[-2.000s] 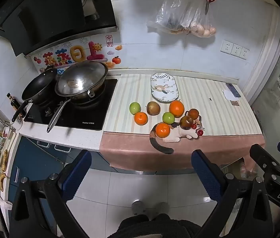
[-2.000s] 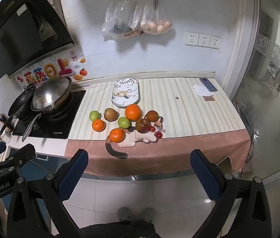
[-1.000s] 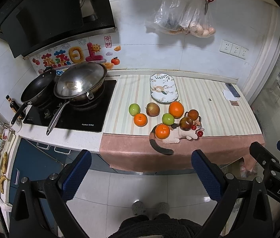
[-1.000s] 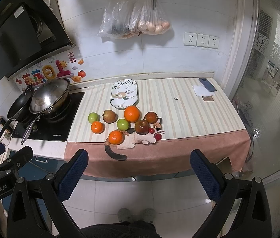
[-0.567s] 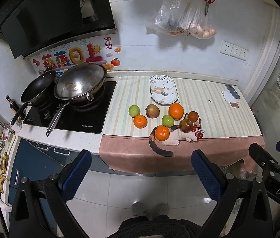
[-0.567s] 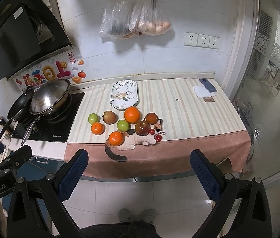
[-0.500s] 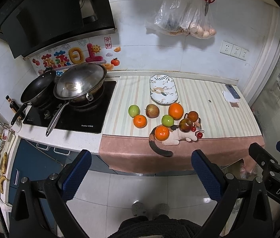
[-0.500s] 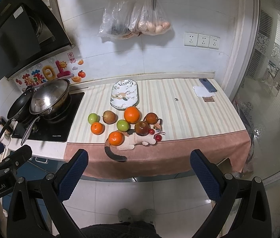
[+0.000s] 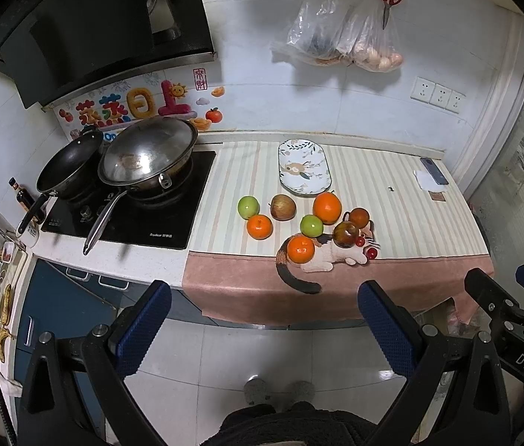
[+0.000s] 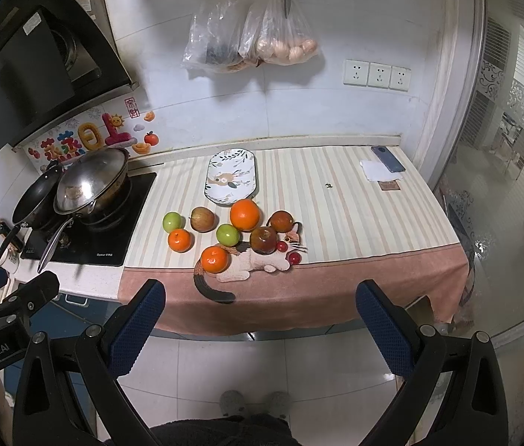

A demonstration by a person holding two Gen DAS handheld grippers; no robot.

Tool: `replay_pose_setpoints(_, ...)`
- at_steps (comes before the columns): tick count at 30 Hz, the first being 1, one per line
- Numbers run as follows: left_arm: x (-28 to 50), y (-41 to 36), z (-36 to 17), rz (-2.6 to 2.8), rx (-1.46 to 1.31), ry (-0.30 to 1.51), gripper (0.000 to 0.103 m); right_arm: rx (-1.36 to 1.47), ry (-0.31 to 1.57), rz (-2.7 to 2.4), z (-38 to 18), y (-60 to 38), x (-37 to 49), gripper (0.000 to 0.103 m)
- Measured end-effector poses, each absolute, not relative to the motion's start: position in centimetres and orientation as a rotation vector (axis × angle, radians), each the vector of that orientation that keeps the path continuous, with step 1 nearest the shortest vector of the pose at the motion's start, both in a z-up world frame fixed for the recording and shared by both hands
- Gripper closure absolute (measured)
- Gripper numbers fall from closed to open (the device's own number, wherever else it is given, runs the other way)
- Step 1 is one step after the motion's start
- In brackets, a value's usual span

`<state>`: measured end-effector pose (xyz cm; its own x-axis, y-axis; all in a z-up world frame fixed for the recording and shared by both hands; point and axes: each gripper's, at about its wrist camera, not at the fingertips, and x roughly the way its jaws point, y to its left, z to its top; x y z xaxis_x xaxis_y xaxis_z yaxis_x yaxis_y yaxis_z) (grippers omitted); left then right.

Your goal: Organize fruits

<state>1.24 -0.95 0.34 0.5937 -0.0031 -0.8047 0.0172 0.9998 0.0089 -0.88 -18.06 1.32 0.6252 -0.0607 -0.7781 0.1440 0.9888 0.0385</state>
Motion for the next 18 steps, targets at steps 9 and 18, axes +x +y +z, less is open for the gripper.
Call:
replay_pose_setpoints(9,1.1,-1.2,0.34,-0.013,0.013,0.934,0.0,0.099,0.889,-0.117,1.33,-18.11,-0.89,0.0)
replay_pose_setpoints(18,1.08,-1.18,0.33,-0.015,0.014,0.933,0.0,0.101,0.888,-0.119,1.53,-17.93,-1.1,0.0)
